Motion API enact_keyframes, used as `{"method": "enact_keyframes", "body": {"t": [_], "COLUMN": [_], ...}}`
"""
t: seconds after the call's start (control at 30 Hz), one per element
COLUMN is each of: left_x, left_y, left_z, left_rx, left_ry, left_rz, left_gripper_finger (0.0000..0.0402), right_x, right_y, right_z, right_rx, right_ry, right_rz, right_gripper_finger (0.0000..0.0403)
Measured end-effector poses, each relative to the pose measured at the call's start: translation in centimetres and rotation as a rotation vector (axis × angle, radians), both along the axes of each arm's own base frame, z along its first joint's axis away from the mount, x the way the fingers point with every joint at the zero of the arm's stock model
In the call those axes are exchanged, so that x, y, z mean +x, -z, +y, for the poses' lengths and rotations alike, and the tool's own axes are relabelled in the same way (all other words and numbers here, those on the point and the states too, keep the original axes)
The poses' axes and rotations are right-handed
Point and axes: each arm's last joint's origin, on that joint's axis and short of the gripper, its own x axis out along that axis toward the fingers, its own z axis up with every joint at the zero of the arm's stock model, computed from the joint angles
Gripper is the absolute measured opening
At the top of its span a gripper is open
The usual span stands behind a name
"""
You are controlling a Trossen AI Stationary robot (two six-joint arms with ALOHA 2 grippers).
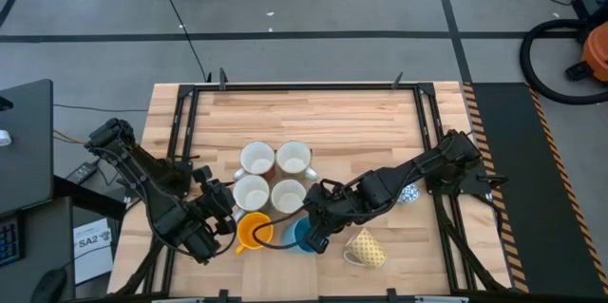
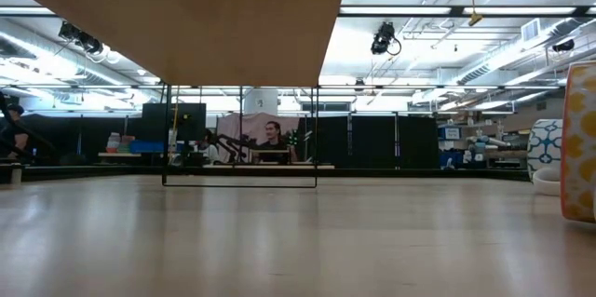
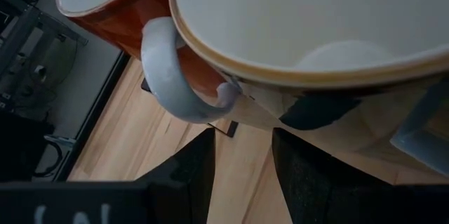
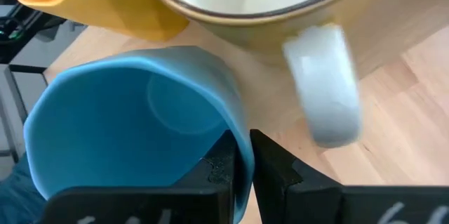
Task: Place coffee mugs
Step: Put the left blue mug on the shelf aligned with the yellow mug
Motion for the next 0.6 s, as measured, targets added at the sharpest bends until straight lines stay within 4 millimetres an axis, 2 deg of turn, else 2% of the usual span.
{"method": "enact_keyframes", "body": {"t": [0.6], "left_x": [0.02], "left_y": [-0.01], "left_z": [0.01], "left_rx": [-0.001], "left_ry": [-0.002], "left_rz": [-0.002], "left_gripper_finger": [0.0149], "right_x": [0.51], "right_y": [0.00], "right_z": [-0.66], "right_rx": [0.028], "right_ry": [0.020], "right_rz": [-0.007], "right_gripper_finger": [0.0045]}}
